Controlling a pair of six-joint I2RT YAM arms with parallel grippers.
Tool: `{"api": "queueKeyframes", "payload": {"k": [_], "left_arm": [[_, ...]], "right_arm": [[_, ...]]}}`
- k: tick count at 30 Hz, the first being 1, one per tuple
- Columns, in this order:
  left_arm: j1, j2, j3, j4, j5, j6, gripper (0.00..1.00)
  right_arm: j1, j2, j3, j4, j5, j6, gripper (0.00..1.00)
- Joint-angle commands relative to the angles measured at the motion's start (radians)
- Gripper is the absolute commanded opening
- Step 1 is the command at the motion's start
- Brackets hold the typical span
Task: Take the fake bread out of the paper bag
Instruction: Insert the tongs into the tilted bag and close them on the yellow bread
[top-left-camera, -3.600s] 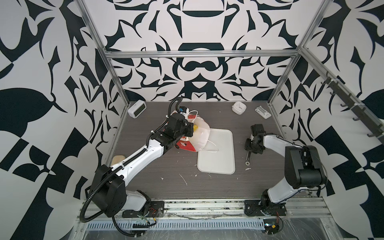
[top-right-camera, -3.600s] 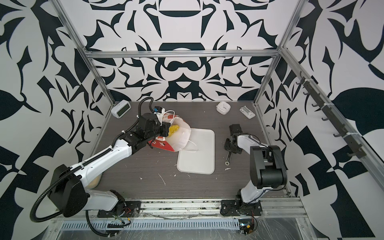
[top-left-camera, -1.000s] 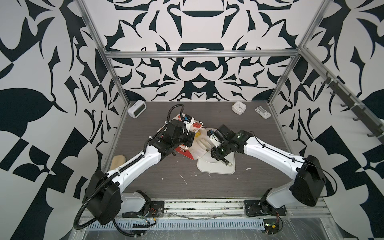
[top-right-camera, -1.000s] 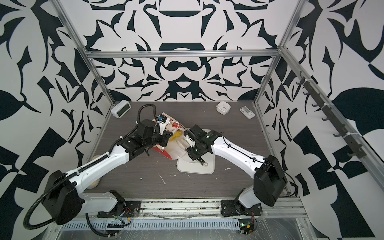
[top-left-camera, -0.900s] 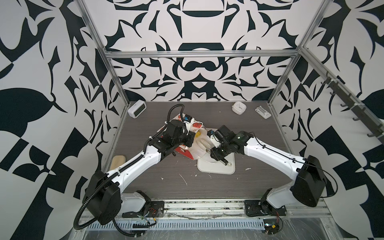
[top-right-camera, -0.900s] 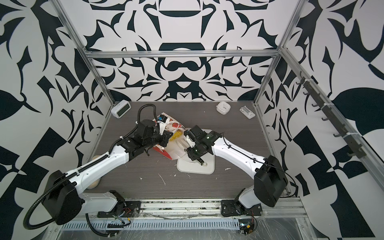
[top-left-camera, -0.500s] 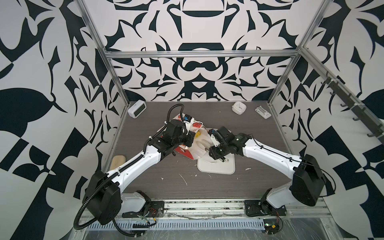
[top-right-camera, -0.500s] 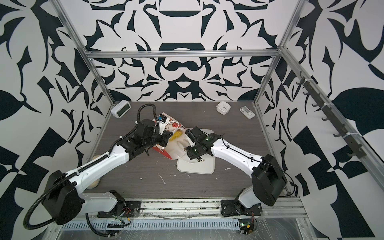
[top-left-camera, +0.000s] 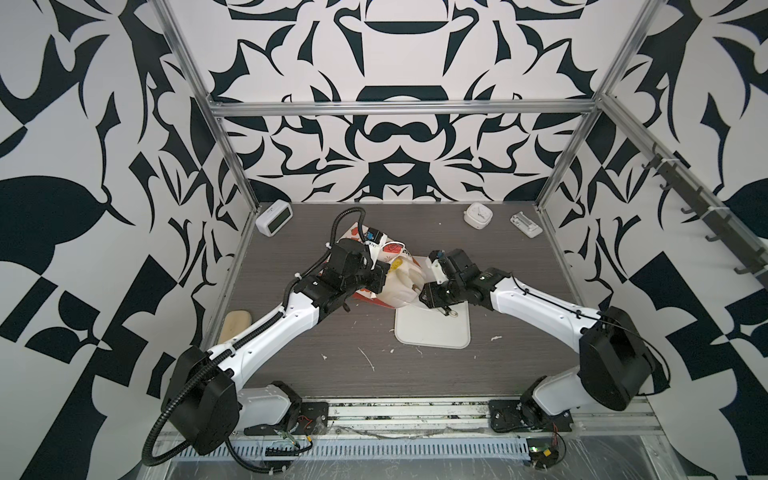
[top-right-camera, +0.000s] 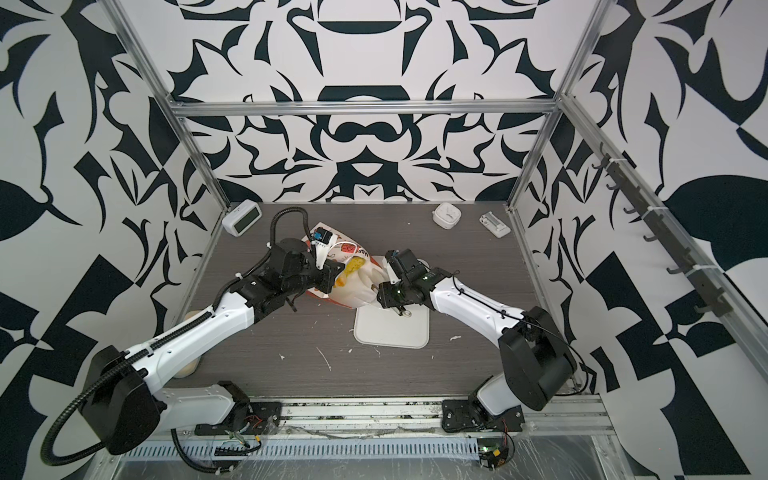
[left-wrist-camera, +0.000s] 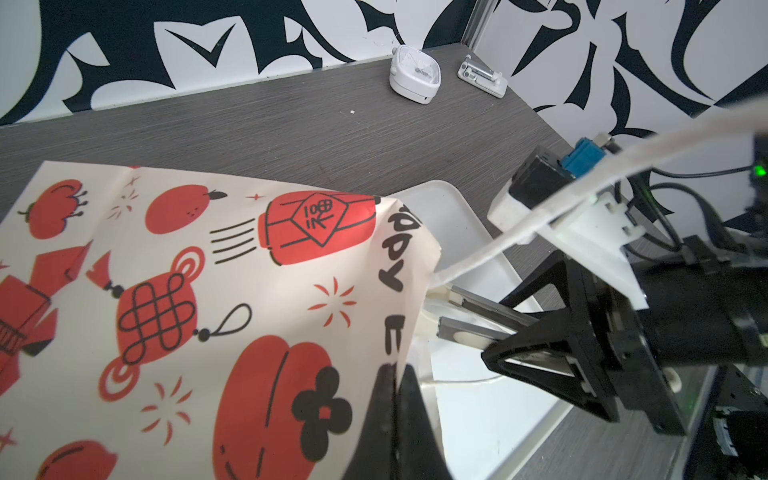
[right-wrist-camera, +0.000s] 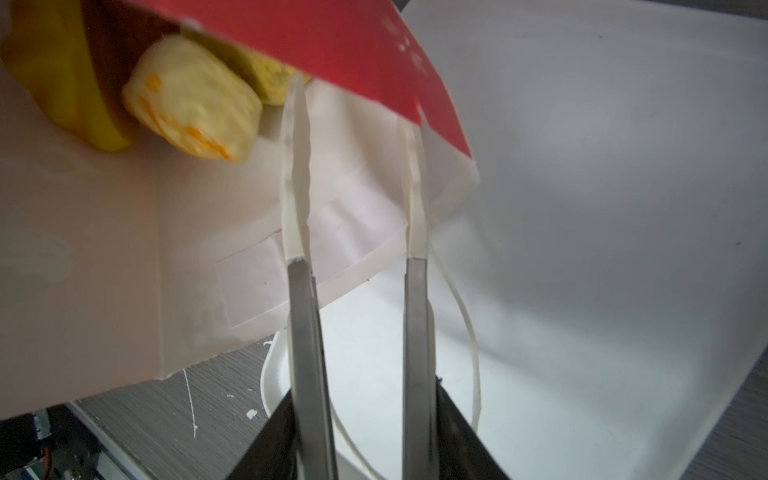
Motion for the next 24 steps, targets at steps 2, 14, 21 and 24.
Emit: {"api": "queueKeyframes", "payload": {"k": [2,14,21,24], "left_arm": [[-0.003,-0.011,0.003,0.023,0.032,0.002,0.02],[-0.003,0.027,0.006,0.032,0.030,-0.007,0.02],[-0.003,0.022,0.006,0.034,0.040,-0.009,0.02],[-0.004,0.021,0.004,0.036,0.040,-0.011,0.02]], "right_arm": [[-0.009,-0.020,0.008,0.094,-0.040,0.023,0.49],[-0.010,-0.024,-0.030,0.160,-0.033,0.083,0.51],[-0.013,0.017,-0.019,0.203,-0.056,0.096,0.51],[-0.014,0.034,-0.008,0.217,-0.070,0.096,0.51]]}}
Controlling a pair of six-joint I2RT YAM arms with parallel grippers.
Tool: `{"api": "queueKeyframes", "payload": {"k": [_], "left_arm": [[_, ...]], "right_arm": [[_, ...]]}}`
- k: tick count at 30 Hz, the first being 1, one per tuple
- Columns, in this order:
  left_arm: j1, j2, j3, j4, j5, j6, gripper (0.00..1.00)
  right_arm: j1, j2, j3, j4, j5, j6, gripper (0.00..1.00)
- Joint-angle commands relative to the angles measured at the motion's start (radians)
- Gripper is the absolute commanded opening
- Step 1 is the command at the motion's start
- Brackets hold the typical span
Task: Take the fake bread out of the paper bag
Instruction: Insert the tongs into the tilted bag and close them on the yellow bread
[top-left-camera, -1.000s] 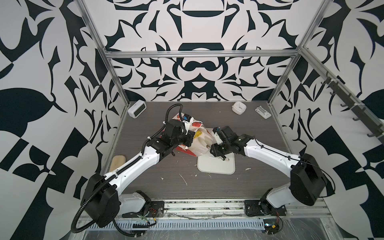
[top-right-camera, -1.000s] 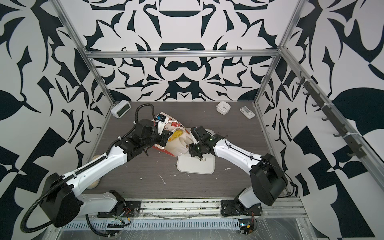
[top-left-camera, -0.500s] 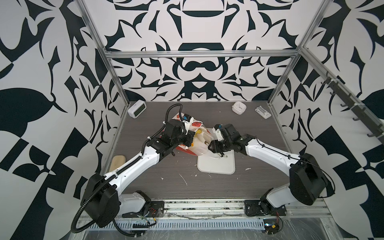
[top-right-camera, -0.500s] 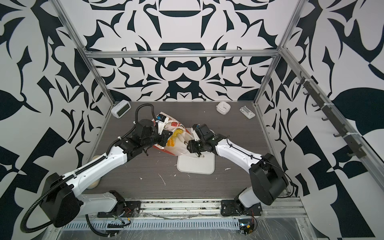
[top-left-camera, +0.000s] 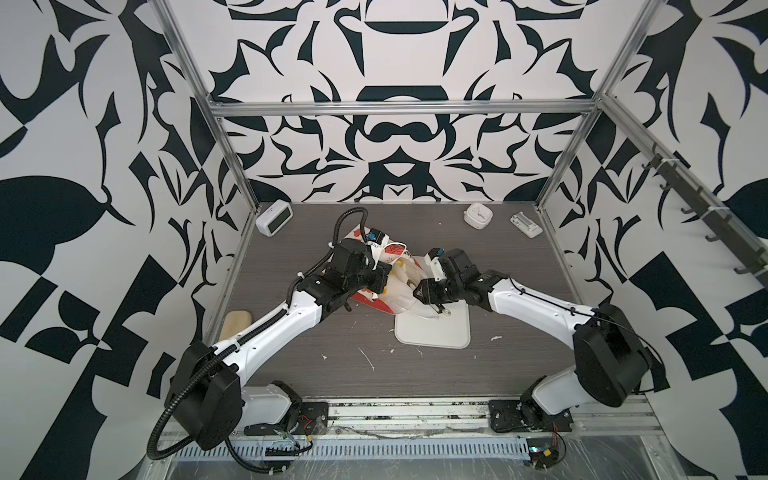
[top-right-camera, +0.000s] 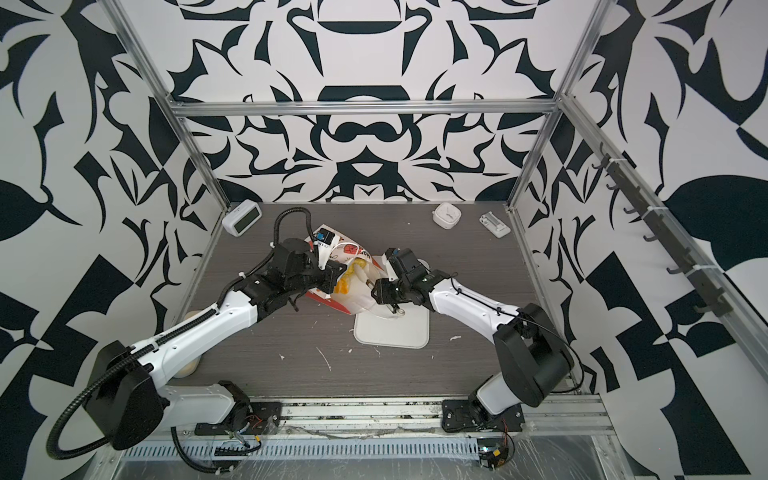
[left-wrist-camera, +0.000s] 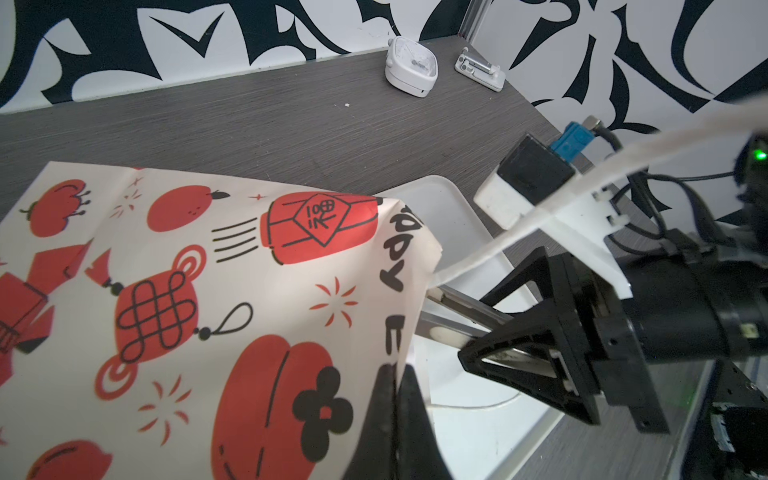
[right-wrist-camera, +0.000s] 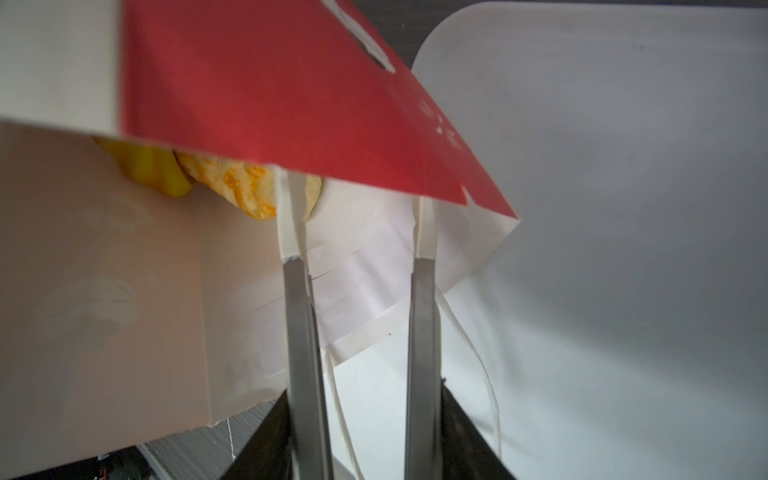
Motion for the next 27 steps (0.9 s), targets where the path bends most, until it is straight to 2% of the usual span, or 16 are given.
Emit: {"api": "queueKeyframes", "payload": {"k": [1,13,21,27], "left_arm": [[-0.003,-0.008,0.003,0.023,0.028,-0.008,0.02],[-0.004,0.027,0.015,0.052,-0.017,-0.024,0.02],[-0.004,0.032,0.029,0.061,0.000,-0.025,0.02],[-0.003,0.024,0.025,0.060,-0.005,-0.026,0.02]], "right_arm": [[-0.007,0.007,0.024,0.084,-0.016,0.011,0.51],[-0.007,-0.014,-0.022,0.156,-0.046,0.033,0.51],[-0.009,0.021,-0.028,0.179,-0.043,0.032,0.50],[-0.008,0.032,-0.033,0.225,-0.030,0.043,0.43]]}}
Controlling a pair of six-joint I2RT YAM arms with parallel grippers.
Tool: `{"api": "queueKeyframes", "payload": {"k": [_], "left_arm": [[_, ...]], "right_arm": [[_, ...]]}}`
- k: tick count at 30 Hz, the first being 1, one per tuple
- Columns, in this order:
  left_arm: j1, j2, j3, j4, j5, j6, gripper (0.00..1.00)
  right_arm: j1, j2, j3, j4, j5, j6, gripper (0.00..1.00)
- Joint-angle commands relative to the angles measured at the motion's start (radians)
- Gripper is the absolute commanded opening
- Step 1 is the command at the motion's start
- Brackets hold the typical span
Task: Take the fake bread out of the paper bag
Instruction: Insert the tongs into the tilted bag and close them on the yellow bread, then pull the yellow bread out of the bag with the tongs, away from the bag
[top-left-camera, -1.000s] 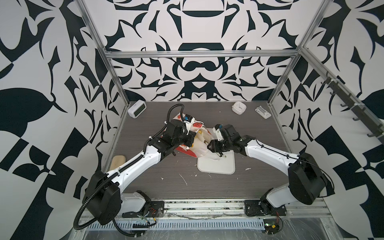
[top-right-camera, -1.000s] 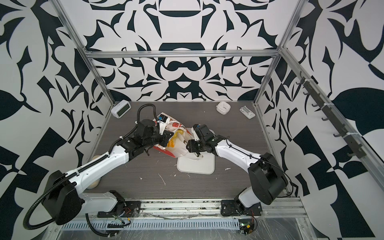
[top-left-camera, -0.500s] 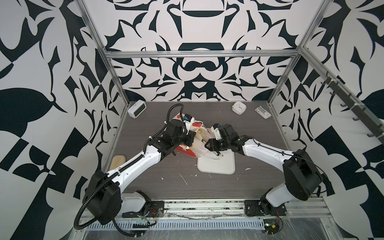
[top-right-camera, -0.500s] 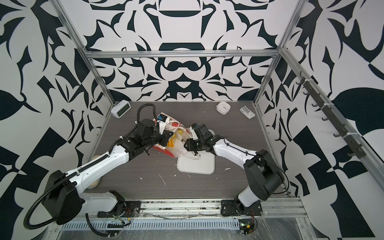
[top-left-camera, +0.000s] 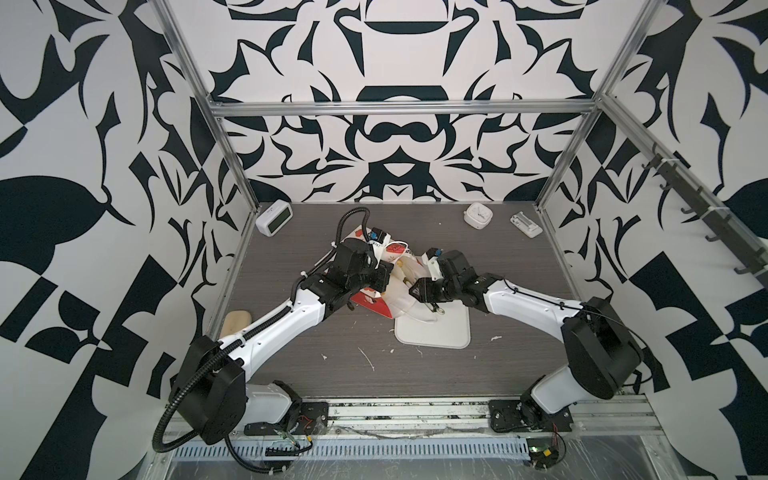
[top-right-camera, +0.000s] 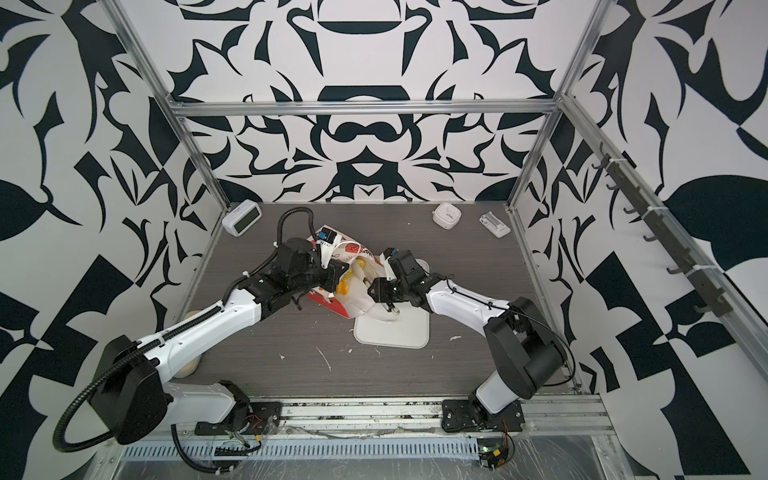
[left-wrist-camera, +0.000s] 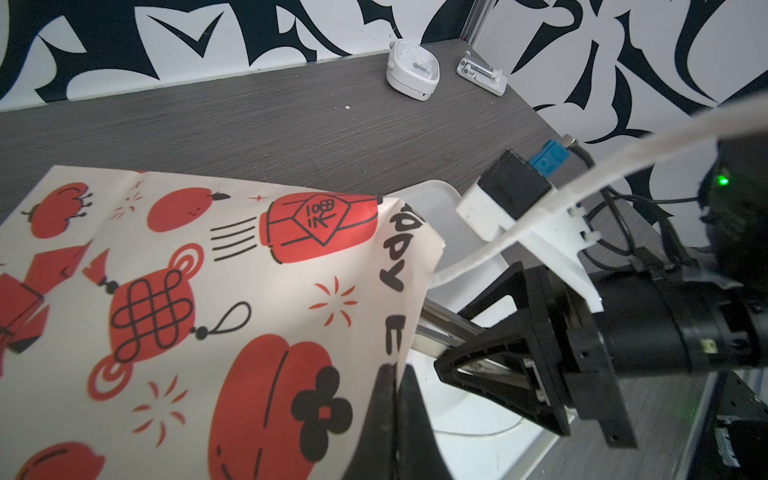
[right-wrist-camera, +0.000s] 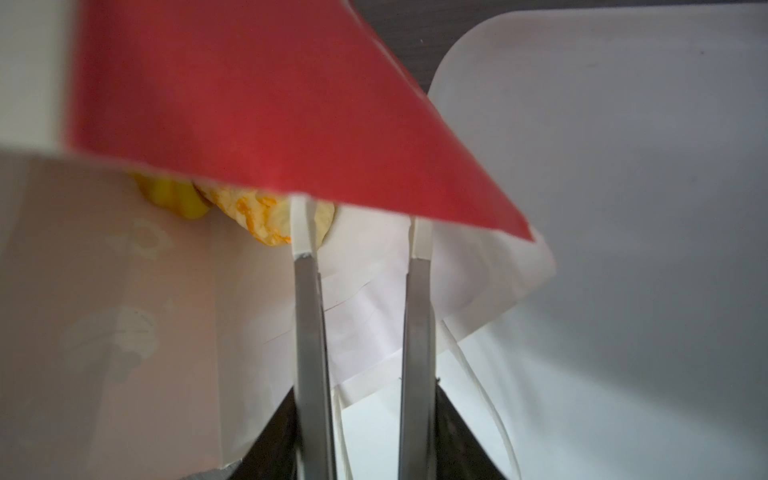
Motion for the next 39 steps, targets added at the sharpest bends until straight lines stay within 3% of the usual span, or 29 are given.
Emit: {"api": "queueKeyframes", "payload": {"k": [1,12,20,32,39], "left_arm": [[-0.001,-0.007,0.020,0.026,0.002,-0.010,0.02],[-0.001,0.010,0.022,0.038,-0.038,-0.020,0.02],[0.017,0.045,0.058,0.023,-0.125,-0.079,0.02],[0.108,0.098,0.102,0.023,-0.111,-0.181,0.02],[0.135,0.093,0.103,0.010,-0.118,-0.179,0.02]], "right_arm": [[-0.004,-0.014,0.008,0.075,0.007,0.005,0.41],[-0.004,-0.099,-0.019,0.032,0.056,-0.021,0.19],[-0.005,-0.251,-0.048,-0.109,0.082,-0.068,0.16],[-0.005,-0.465,-0.119,-0.200,0.149,-0.092,0.14],[-0.005,-0.579,-0.088,-0.336,0.283,-0.132,0.14]]}}
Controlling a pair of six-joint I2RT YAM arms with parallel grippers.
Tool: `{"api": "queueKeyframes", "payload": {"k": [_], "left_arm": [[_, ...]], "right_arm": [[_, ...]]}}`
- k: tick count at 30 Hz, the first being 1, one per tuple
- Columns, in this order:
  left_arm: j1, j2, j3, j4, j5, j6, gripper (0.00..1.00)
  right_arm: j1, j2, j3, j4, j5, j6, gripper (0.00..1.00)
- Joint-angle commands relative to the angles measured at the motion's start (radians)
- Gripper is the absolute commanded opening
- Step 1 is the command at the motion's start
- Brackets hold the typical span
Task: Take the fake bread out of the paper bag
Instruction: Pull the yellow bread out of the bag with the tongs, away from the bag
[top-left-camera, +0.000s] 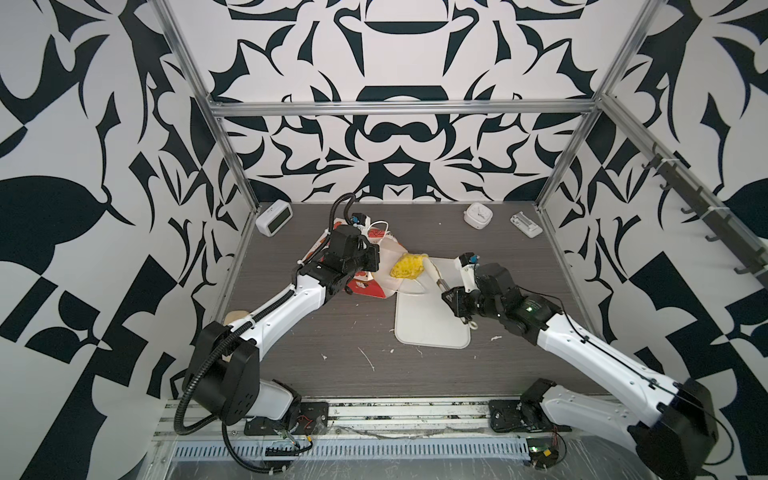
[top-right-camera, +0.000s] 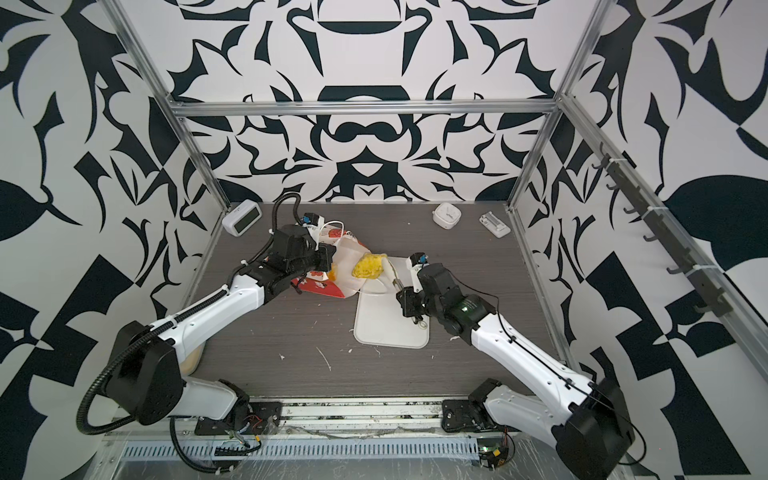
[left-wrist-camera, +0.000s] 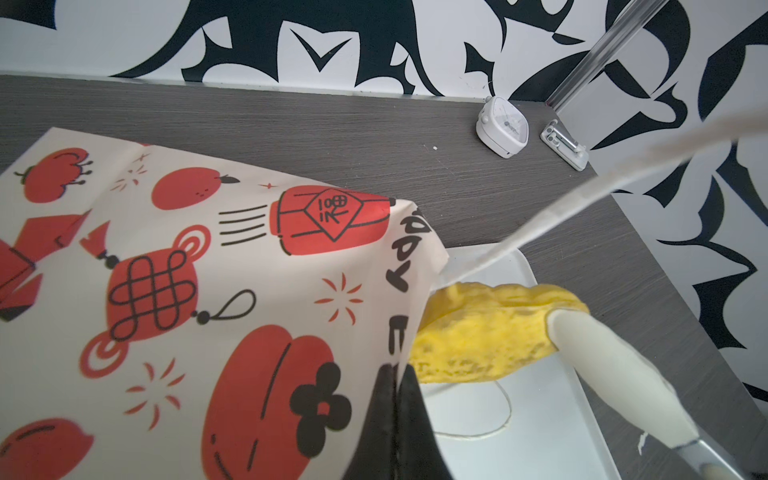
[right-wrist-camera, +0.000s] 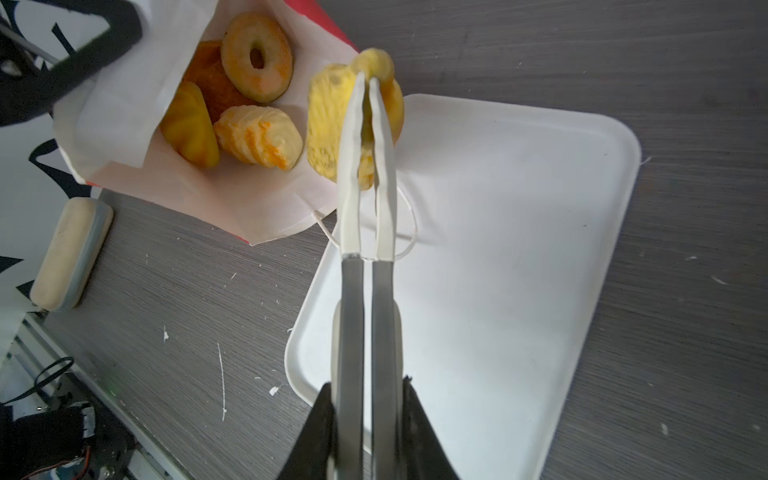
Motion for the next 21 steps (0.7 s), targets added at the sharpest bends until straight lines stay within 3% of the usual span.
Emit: {"api": "queueKeyframes", "payload": {"k": [1,10,21], "left_arm": [[0.022,-0.009,0.023,-0.013,-0.012,-0.020,0.02],[0.064,-0.069,-0.022,-0.018,0.002,-0.003,0.02],[0.070,-0.116,-0.056,-0.015,0.000,0.010,0.03]], "right_arm": [[-0.005,-0.065,0.047,-0.061,0.112,-0.044,0.14],[-0.006,-0.071,0.107,-0.224,0.416,-0.138,0.13],[-0.005,0.068,0.205,-0.277,0.603,-0.249,0.13]]}}
